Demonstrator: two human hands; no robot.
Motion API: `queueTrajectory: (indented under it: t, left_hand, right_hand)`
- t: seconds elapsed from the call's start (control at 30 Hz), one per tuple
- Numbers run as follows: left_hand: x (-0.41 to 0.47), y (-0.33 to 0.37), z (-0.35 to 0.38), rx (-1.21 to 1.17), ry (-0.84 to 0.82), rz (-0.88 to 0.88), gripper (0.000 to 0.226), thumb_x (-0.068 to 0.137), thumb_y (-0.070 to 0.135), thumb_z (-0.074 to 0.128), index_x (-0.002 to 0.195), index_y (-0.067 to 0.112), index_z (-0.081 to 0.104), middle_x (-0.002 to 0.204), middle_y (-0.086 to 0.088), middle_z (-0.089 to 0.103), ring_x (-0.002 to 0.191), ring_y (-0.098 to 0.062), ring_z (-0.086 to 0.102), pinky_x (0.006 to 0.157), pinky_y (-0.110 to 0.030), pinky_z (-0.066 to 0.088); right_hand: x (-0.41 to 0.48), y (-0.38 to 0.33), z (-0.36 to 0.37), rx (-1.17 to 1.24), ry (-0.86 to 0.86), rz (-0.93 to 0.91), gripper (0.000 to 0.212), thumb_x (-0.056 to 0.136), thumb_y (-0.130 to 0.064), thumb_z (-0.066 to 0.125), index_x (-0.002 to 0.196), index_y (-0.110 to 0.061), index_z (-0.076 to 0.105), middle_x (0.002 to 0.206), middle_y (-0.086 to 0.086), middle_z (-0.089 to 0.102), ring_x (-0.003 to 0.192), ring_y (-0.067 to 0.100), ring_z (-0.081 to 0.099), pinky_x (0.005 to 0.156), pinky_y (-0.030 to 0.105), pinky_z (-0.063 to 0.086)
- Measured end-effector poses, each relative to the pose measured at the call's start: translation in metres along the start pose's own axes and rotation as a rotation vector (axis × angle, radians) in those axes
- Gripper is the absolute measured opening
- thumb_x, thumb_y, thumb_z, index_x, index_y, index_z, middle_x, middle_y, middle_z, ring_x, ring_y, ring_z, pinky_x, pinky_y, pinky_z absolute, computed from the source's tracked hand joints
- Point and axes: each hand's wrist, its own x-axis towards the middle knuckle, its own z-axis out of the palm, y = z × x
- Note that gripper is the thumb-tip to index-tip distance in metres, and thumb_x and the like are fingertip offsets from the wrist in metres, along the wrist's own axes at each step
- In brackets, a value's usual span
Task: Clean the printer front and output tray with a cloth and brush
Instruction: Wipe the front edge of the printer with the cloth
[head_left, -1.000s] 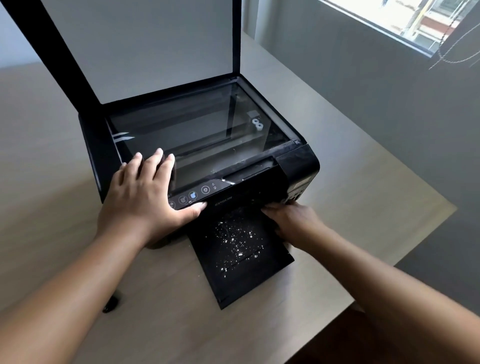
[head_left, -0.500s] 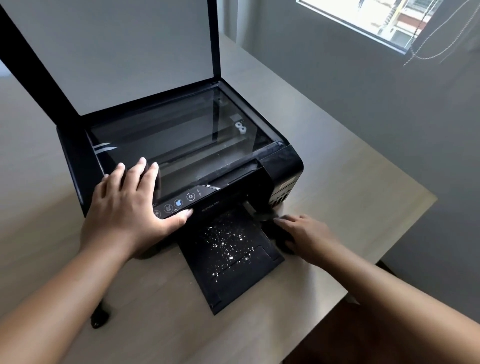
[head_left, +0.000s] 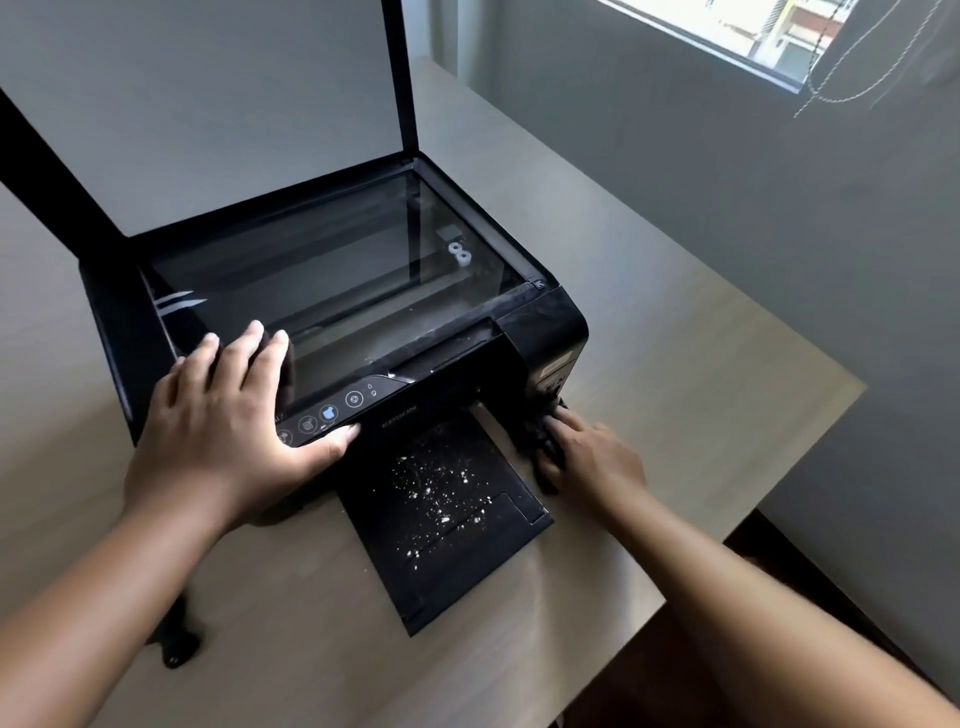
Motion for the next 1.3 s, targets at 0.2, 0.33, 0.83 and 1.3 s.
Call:
queueTrajectory:
  t: [0.2, 0.33, 0.83, 1.3]
  left_hand:
    - [-0.001, 0.001, -0.004, -0.001, -0.016, -0.014, 0.113, 0.061, 0.093, 0.031, 0.149, 0.021, 0.031, 0.157, -0.004, 0.030, 0.141, -0.032, 0.026, 0.113, -0.050, 0.023]
    - [-0.001, 0.001, -0.003, 0.007, -0.015, -0.021, 0.113, 0.061, 0.093, 0.032, 0.149, 0.021, 0.031, 0.157, -0.003, 0.030, 0.141, -0.032, 0.027, 0.113, -0.050, 0.024]
    - [-0.001, -0.002, -0.005, -0.119, -0.037, -0.007, 0.109, 0.063, 0.091, 0.031, 0.150, 0.026, 0.030, 0.158, 0.000, 0.026, 0.145, -0.029, 0.018, 0.117, -0.047, 0.018]
    - [0.005, -0.040, -0.006, -0.238, 0.021, 0.094, 0.069, 0.082, 0.064, 0.032, 0.139, 0.027, 0.044, 0.149, 0.009, 0.042, 0.137, -0.020, 0.032, 0.114, -0.041, 0.026]
  right_hand:
    - [0.000, 0.022, -0.010, 0.047, -0.200, -0.334, 0.051, 0.080, -0.042, 0.043, 0.130, -0.045, 0.051, 0.144, -0.023, 0.043, 0.096, 0.025, 0.058, 0.077, 0.035, 0.052]
    - [-0.010, 0.012, -0.039, 0.127, 0.277, -0.360, 0.042, 0.084, -0.031, 0.060, 0.126, -0.036, 0.059, 0.131, -0.013, 0.059, 0.088, 0.023, 0.059, 0.063, 0.032, 0.055]
    - [-0.005, -0.146, -0.060, 1.179, 0.712, 0.216, 0.033, 0.083, -0.024, 0.073, 0.109, -0.013, 0.057, 0.115, 0.004, 0.048, 0.098, -0.007, 0.051, 0.087, 0.006, 0.039]
    - [0.029, -0.214, -0.048, 1.660, 0.793, 0.851, 0.023, 0.096, -0.026, 0.054, 0.117, -0.018, 0.051, 0.117, 0.009, 0.059, 0.105, 0.022, 0.058, 0.097, 0.040, 0.046]
